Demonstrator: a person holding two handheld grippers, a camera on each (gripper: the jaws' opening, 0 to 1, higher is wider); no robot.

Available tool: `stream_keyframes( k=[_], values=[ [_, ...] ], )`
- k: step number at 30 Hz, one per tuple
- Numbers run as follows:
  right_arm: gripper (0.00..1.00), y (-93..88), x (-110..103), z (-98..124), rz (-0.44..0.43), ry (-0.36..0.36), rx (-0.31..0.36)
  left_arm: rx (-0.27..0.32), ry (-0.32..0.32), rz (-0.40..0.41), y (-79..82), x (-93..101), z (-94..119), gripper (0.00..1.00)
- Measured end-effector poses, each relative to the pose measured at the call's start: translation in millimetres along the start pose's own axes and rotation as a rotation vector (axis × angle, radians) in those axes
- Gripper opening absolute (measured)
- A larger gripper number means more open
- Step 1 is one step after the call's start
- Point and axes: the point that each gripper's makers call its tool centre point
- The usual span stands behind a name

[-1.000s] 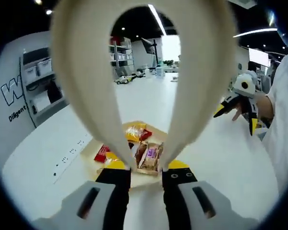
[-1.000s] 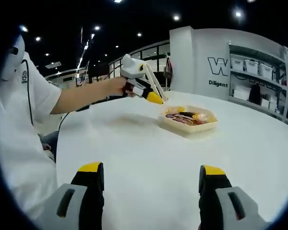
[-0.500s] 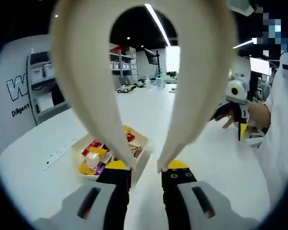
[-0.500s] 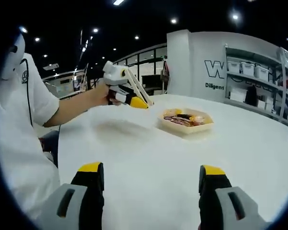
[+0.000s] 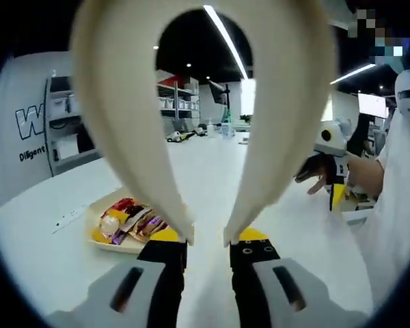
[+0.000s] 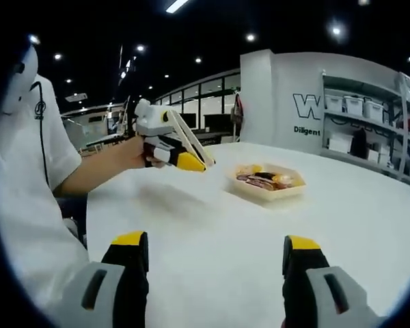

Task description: Place the target food into the container with the food tongs after gripping and lifting it, then release it inside without dropping or visibly crushing the food.

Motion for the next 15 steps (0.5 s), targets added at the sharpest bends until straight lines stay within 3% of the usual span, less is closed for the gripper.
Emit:
stream_keyframes(
  k=[15],
  values=[
    [0.78,15.7,-8.1,-18.5,-0.002,0.084,0.054,0.029,0.054,0.038,-10.3,21.3,20.0,0.24]
  ],
)
Point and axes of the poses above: the point that each gripper's makers call its tool centre point, and the gripper's own axes: z roughly backward along the fingers, x roughly to its right, y roughly out of its top
